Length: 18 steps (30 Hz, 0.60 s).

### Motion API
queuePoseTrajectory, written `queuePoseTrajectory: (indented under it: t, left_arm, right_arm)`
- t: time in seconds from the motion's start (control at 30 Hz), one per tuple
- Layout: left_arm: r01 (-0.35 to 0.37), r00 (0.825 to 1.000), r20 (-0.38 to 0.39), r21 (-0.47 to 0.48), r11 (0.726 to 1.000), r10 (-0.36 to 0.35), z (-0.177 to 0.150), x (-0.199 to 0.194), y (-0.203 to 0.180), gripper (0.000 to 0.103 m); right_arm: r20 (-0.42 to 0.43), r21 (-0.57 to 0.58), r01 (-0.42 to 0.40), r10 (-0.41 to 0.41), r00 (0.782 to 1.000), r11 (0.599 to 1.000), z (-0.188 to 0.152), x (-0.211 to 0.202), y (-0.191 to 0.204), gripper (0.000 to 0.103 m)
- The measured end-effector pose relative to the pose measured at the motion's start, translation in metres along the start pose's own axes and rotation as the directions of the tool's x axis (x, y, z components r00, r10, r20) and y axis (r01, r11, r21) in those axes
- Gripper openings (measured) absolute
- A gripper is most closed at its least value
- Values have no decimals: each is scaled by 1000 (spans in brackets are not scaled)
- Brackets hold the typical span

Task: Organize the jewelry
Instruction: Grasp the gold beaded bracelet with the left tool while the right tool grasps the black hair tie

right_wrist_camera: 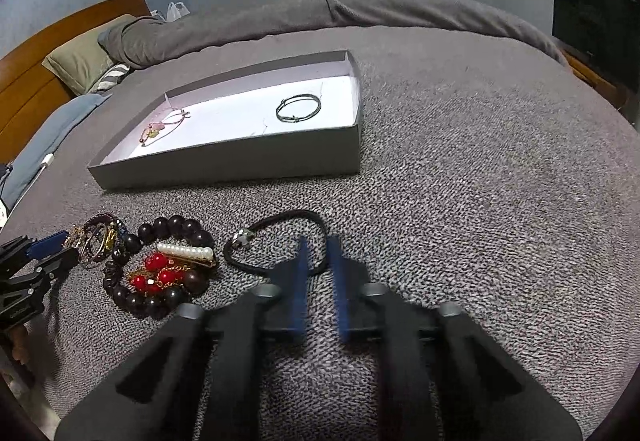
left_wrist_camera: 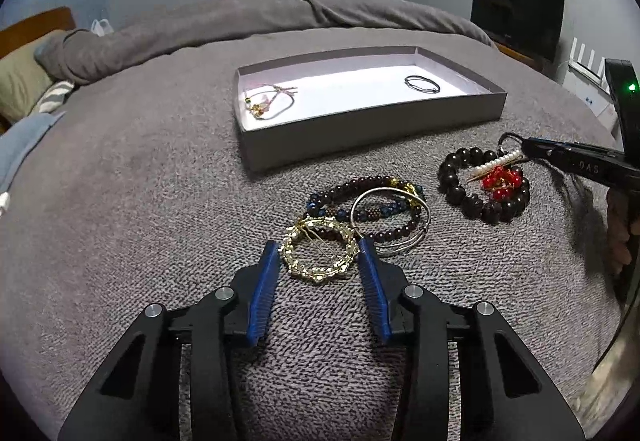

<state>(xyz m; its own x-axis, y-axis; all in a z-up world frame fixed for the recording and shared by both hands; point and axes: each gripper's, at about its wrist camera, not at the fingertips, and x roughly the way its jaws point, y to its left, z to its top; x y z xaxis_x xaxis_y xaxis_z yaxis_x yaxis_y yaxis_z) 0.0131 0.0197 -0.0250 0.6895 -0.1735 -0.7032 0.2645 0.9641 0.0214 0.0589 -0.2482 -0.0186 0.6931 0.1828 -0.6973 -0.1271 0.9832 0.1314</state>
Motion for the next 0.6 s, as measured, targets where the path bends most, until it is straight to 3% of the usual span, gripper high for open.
queuePoseTrajectory:
  t: [0.27,0.6]
  left_arm:
    - [-27,998,53,2,1000,27,4,-12,3,43]
    - [-69,990,121,-15,998,70,30,-29,10,43]
  right_arm:
    - [103,-6,16,-15,995,1000,3,-24,-1,3]
    - [236,-31,93,-83,968,995,27,-52,0,3]
